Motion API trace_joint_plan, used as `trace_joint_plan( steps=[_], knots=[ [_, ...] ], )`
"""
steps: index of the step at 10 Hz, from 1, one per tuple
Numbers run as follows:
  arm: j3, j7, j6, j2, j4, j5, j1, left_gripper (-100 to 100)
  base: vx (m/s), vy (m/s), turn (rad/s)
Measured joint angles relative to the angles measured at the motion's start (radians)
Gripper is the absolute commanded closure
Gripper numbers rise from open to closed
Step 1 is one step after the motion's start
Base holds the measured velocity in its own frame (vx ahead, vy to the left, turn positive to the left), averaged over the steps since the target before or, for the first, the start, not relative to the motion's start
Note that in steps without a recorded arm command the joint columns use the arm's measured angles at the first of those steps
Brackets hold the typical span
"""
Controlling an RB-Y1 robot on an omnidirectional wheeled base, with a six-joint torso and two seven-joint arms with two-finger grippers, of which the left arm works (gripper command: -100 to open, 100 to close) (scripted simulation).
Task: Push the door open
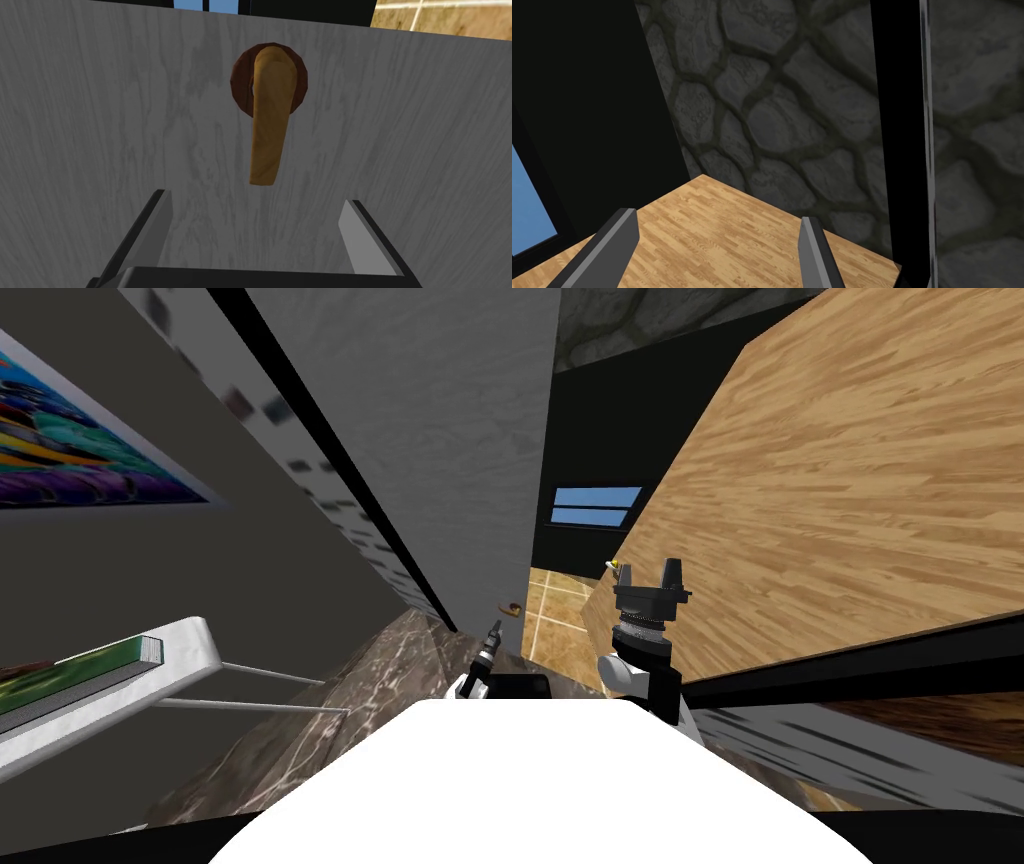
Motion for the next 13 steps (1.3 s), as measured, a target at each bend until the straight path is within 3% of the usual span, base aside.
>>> trace_joint_plan(
  steps=[5, 6, 11, 13],
  knots=[
    [0.015, -0.003, -0.007, -0.013, 0.026, 0.004, -0.015, -100, 0.185, -0.081, -0.023],
    [0.015, -0.003, -0.007, -0.014, 0.027, 0.004, -0.015, 100, -0.009, -0.001, 0.004],
    [0.016, -0.003, -0.004, -0.013, 0.027, 0.005, -0.017, 100, -0.011, 0.004, -0.003],
    [0.022, -0.006, -0.003, -0.014, 0.038, 0.006, -0.018, 100, 0.139, -0.087, 0.045]
  ],
)
